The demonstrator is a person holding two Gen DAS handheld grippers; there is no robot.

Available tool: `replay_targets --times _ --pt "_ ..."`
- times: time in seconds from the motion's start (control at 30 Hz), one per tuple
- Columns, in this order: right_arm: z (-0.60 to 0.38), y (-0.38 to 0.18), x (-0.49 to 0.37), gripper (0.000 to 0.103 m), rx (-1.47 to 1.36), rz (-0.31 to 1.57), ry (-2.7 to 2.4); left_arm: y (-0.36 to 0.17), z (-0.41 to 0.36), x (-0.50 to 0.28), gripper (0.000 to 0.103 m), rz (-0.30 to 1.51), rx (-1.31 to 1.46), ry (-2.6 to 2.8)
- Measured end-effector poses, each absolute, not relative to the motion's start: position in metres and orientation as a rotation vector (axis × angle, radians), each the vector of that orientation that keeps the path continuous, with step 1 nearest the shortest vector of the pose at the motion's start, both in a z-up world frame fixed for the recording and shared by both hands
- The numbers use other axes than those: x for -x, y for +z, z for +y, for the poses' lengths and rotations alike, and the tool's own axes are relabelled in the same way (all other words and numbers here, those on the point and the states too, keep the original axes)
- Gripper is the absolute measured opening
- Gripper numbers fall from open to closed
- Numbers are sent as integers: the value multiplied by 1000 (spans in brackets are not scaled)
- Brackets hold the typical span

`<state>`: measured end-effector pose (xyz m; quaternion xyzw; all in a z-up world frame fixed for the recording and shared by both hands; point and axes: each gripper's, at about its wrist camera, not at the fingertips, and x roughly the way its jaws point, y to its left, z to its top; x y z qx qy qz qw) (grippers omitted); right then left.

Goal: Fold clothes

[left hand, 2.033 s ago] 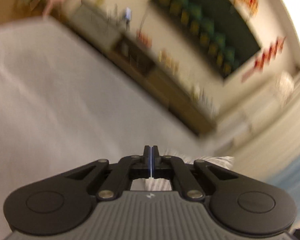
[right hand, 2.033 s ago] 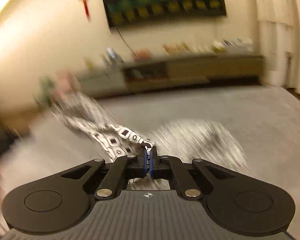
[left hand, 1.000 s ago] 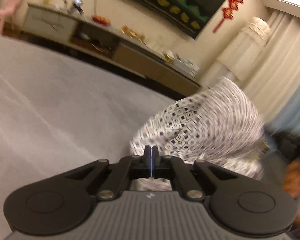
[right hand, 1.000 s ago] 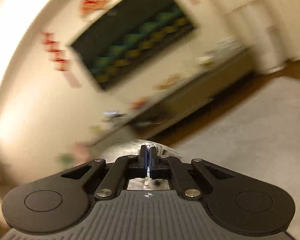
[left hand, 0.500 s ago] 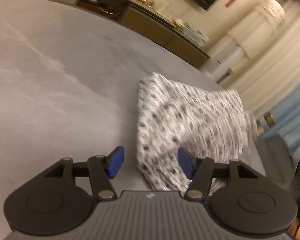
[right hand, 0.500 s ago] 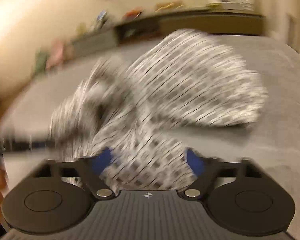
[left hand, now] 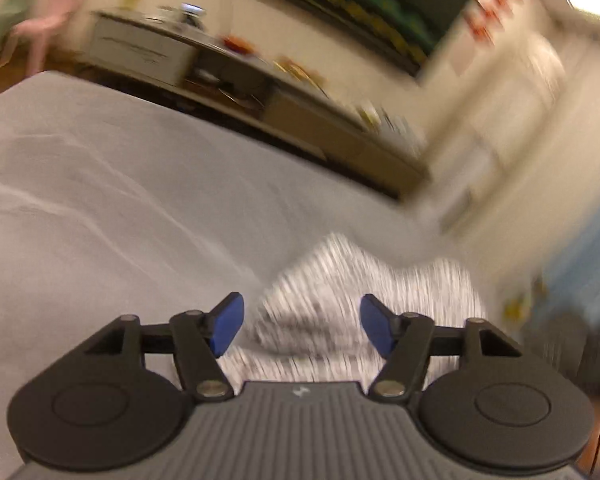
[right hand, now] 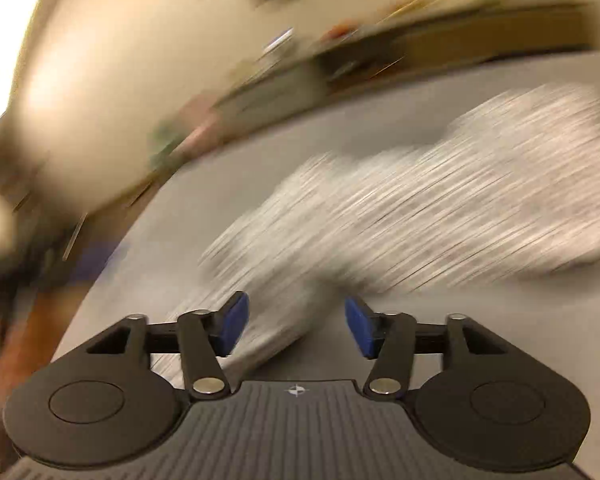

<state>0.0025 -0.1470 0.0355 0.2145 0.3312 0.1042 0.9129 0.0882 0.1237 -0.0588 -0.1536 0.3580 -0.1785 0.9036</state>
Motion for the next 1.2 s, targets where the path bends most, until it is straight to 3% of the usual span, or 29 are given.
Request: replay_targets --times 0.07,0.17,0.23,0.27,0.3,0.4,0.53,0.6,0.63,0.67,0.7,0.83,0.97,1.17,1.2 --pt "-179 33 -30 89 -364 670 63 -74 89 -84 74 799 179 -441" --pt "-207 13 -81 90 -226 730 -84 -105 47 -82 73 859 -4 -430" --pt "-212 -7 -112 63 -160 800 -117 -117 42 -87 33 859 -74 -363" --pt "-208 -9 -121 35 -144 814 -106 -117 47 -90 22 848 -86 -338" --pt "-204 -1 -122 18 -131 793 -90 -112 57 -95 13 828 -77 -289" --pt "-194 26 -120 10 -117 705 -45 -82 101 -107 10 690 -16 -80" --pt "-219 97 -54 10 -311 347 47 -33 174 -86 10 499 120 129" --pt "-224 101 -14 14 -291 266 81 -37 191 -81 13 533 124 187" --pt "-228 89 -7 21 -297 327 60 -43 196 -81 16 568 140 207" --pt "-232 76 0 42 -303 389 39 -50 203 -80 16 592 181 236" --pt "-236 64 7 53 -308 450 17 -56 210 -78 18 612 232 268" --pt "-253 14 35 53 -329 696 -70 -57 238 -58 22 611 359 358" --pt "-269 7 43 70 -480 684 -93 -30 214 -55 27 547 281 365" --pt "-268 -4 32 70 -478 737 -127 -17 148 -66 44 582 135 170" --pt "-265 -6 26 60 -425 759 -107 -19 143 -68 44 592 116 165"
